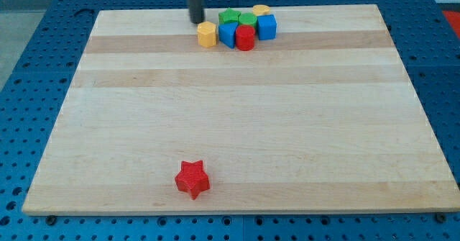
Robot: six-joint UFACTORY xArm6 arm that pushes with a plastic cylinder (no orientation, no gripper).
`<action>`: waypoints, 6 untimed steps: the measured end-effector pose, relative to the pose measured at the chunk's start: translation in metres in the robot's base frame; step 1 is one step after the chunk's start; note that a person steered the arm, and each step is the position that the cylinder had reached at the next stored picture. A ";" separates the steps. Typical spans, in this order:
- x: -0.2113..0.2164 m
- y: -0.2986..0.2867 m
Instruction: Move your arm towards top center
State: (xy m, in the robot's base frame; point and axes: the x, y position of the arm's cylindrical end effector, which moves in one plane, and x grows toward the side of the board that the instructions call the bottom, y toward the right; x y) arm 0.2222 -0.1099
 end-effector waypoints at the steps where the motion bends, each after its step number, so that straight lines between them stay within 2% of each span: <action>1: 0.010 -0.017; 2: 0.019 -0.012; 5: -0.030 0.076; 6: -0.028 0.075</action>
